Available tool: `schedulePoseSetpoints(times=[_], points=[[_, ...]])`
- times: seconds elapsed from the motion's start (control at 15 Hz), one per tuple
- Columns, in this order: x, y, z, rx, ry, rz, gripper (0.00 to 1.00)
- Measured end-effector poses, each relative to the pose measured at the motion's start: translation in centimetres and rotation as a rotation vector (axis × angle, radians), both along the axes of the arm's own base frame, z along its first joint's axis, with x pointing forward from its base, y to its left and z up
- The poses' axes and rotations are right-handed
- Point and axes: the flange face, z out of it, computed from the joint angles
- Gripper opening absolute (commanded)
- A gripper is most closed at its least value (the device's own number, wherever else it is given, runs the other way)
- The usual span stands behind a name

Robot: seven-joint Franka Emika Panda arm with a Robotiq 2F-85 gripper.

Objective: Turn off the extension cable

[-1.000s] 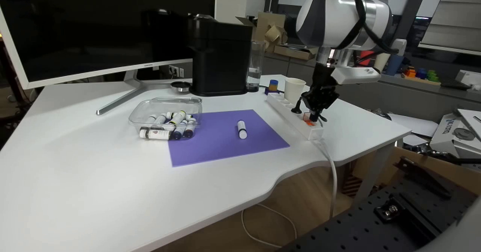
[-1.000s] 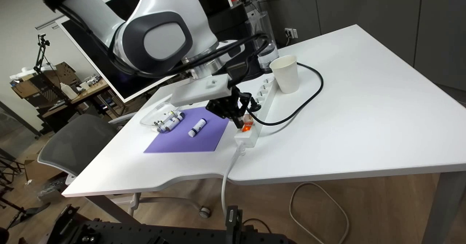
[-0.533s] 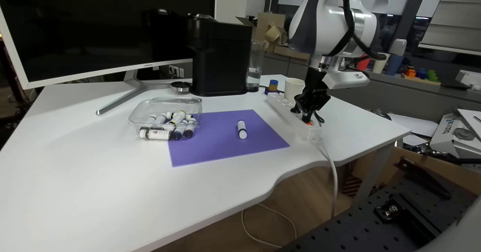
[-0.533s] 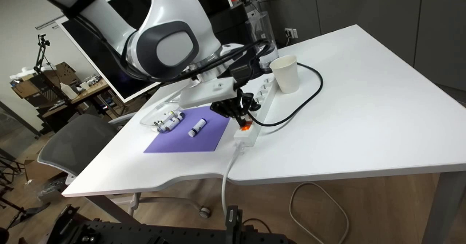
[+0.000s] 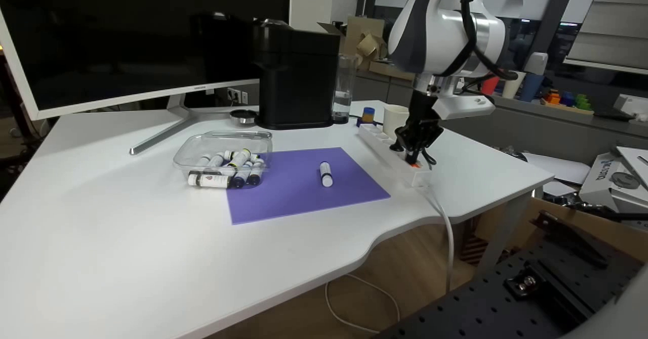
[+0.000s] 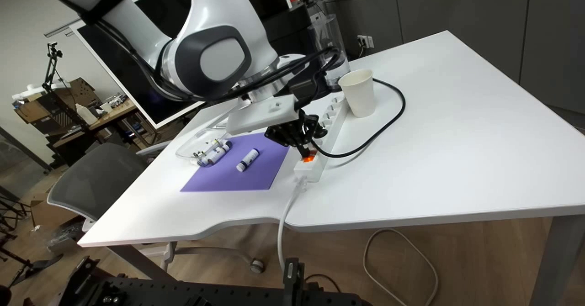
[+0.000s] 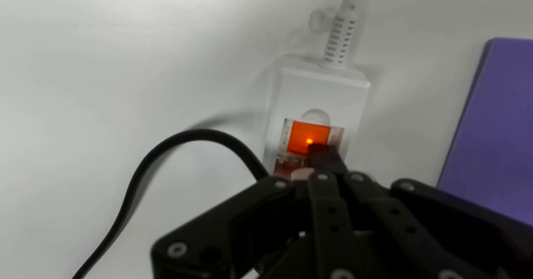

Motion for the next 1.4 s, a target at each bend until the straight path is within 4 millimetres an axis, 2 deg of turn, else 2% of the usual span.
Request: schedulePoseSetpoints(times=[0.6, 1.4], points=[[0.14, 0.28, -0.06, -0.049, 0.022, -0.071, 0.0], [-0.05, -0.29, -0.13, 0.008, 0.001, -0.239, 0.0]])
